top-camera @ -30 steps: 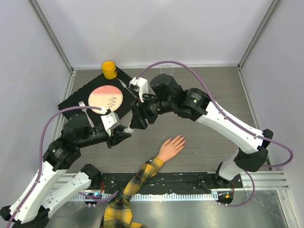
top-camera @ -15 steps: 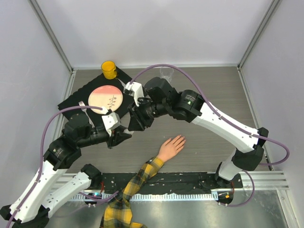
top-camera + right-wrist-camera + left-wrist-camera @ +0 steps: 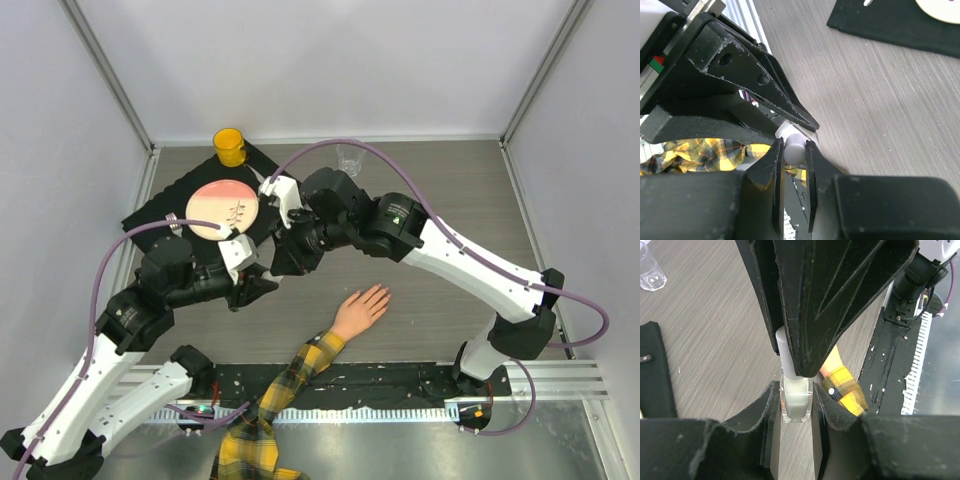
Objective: Paint the nails
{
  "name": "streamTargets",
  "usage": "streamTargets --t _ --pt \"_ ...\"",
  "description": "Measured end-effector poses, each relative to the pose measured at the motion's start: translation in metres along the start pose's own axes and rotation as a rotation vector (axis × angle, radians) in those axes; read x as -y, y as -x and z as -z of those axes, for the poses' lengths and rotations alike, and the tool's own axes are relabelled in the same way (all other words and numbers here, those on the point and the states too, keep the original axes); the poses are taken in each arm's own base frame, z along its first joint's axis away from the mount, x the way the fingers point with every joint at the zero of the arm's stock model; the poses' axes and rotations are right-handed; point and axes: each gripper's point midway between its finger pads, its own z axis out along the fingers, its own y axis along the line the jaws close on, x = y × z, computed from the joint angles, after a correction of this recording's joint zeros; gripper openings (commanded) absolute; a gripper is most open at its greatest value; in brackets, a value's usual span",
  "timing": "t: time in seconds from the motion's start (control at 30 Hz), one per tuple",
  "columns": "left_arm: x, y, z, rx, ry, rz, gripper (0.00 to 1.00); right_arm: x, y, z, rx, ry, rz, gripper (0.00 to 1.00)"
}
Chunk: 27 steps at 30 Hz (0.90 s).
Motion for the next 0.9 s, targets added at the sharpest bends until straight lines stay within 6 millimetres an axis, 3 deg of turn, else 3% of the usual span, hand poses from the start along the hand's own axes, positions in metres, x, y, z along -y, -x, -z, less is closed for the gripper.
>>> streamTargets --t 0.9 --pt "0.02 -0.004 -0.002 -0.014 -0.122 0.004 0.0 -0.014 -0.006 0.018 0.015 0.07 0.105 0.01"
